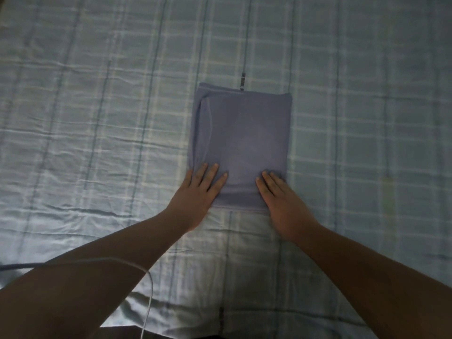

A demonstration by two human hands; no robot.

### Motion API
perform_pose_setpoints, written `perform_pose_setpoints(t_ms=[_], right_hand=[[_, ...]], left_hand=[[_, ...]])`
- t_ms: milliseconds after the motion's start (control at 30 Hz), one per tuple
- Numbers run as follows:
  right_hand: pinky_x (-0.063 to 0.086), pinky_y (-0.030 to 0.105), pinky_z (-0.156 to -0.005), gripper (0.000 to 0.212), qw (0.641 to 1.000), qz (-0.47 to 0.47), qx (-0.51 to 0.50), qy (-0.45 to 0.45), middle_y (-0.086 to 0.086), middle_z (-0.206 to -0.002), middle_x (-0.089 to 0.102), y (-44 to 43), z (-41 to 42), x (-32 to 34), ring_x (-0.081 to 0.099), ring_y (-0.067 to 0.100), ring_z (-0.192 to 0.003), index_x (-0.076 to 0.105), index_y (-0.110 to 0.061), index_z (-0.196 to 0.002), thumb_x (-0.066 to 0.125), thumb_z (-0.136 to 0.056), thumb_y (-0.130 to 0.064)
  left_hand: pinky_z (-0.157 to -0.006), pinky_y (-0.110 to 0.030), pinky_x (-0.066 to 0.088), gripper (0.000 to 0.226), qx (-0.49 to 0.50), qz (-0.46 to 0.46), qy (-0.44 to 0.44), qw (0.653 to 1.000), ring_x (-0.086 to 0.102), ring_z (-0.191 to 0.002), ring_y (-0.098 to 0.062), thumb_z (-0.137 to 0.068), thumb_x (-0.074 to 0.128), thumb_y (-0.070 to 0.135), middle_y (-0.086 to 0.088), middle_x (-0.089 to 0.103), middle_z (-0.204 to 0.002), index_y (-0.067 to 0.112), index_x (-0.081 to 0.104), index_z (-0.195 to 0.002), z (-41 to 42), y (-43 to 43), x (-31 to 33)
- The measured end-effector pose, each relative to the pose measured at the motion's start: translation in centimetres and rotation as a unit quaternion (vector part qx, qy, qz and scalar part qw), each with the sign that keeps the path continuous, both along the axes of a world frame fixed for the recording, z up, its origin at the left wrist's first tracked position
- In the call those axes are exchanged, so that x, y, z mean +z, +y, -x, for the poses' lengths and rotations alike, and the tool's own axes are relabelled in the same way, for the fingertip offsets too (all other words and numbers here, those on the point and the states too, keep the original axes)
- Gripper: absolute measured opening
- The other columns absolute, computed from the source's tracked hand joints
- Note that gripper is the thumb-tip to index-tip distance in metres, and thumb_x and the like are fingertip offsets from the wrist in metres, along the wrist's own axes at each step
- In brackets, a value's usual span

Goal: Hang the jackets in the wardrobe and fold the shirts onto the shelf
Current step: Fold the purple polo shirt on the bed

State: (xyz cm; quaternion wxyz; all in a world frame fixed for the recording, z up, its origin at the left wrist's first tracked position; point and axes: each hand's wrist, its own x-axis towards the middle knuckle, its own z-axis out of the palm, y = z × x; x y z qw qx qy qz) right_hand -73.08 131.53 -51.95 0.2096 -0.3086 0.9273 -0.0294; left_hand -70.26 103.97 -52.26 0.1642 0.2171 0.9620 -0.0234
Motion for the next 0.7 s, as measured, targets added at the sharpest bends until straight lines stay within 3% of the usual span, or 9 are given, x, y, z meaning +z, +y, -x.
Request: perform_pose_setpoints(t_ms=[133, 267, 333, 400, 500, 600, 700], right_hand=[[0.042, 0.052, -0.108, 0.067, 1.0, 0.002, 0.003, 0.026, 0.03, -0.141, 0.049, 0.5, 0.1, 1.0, 0.051, 0.044, -0.129, 0.048, 0.006, -0.139, 0.028, -0.078, -0.012], [0.044, 0.053, -0.106, 0.064, 0.999, 0.012, 0.009, 0.034, 0.026, -0.144, 0.048, 2.2, -2.1, 2.0, 0.05, 0.041, -0.131, 0.049, 0.001, -0.142, 0.027, -0.083, -0.012], [0.043, 0.052, -0.107, 0.066, 1.0, 0.012, 0.01, 0.014, 0.024, -0.147, 0.046, 3.3, -4.0, 2.4, 0.048, 0.04, -0.133, 0.046, -0.003, -0.145, 0.026, -0.082, -0.011], [0.041, 0.053, -0.109, 0.067, 1.0, 0.012, 0.013, -0.013, 0.023, -0.148, 0.045, 4.4, -6.5, 2.5, 0.046, 0.041, -0.134, 0.044, -0.004, -0.146, 0.028, -0.081, -0.012], [0.042, 0.053, -0.108, 0.068, 0.997, -0.009, 0.008, -0.076, 0.024, -0.146, 0.046, 5.1, -10.3, 2.7, 0.048, 0.041, -0.132, 0.047, -0.004, -0.144, 0.029, -0.08, -0.012], [0.044, 0.055, -0.105, 0.07, 0.993, -0.011, -0.009, -0.117, 0.024, -0.144, 0.049, 5.0, -11.4, 2.4, 0.051, 0.041, -0.129, 0.052, -0.004, -0.14, 0.028, -0.075, -0.012], [0.042, 0.054, -0.104, 0.064, 0.987, 0.054, -0.061, -0.135, 0.023, -0.137, 0.056, 5.3, -10.5, 2.8, 0.056, 0.042, -0.124, 0.062, -0.003, -0.129, 0.029, -0.075, -0.011]], left_hand=[[-0.119, -0.056, 0.017, 0.084, 0.026, 0.021, -0.002, 0.999, 0.016, -0.15, -0.038, -0.088, 0.051, 0.016, -0.02, 0.015, -0.162, 0.007, 0.006, -0.158, 0.1, 0.5, 0.6], [-0.12, -0.055, 0.017, 0.074, -0.002, -0.003, -0.02, 1.0, 0.017, -0.149, -0.041, -0.088, 0.04, 0.013, -0.023, 0.021, -0.16, 0.001, 0.012, -0.155, -2.5, 0.9, 1.6], [-0.121, -0.052, 0.018, 0.076, -0.011, -0.034, -0.053, 0.998, 0.014, -0.149, -0.041, -0.088, 0.041, 0.011, -0.022, 0.018, -0.161, 0.002, 0.005, -0.155, -4.6, 1.2, 2.1], [-0.121, -0.05, 0.015, 0.071, -0.026, -0.044, -0.11, 0.993, 0.006, -0.151, -0.039, -0.09, 0.027, 0.014, -0.021, 0.01, -0.163, 0.004, -0.006, -0.152, -7.1, 1.7, 2.5], [-0.121, -0.051, 0.01, 0.074, -0.059, -0.012, -0.169, 0.984, 0.002, -0.15, -0.041, -0.081, 0.003, 0.02, -0.024, 0.006, -0.163, 0.0, -0.007, -0.151, -10.6, 2.9, 2.7], [-0.121, -0.053, 0.012, 0.073, -0.062, -0.013, -0.174, 0.983, 0.007, -0.149, -0.044, -0.086, 0.023, 0.017, -0.026, 0.013, -0.161, -0.005, 0.007, -0.154, -12.2, 3.4, 2.3], [-0.119, -0.048, 0.026, 0.069, 0.03, -0.15, -0.177, 0.972, 0.037, -0.14, -0.039, -0.079, 0.054, 0.014, -0.022, 0.043, -0.149, 0.0, 0.041, -0.146, -11.1, 2.9, 3.6]])
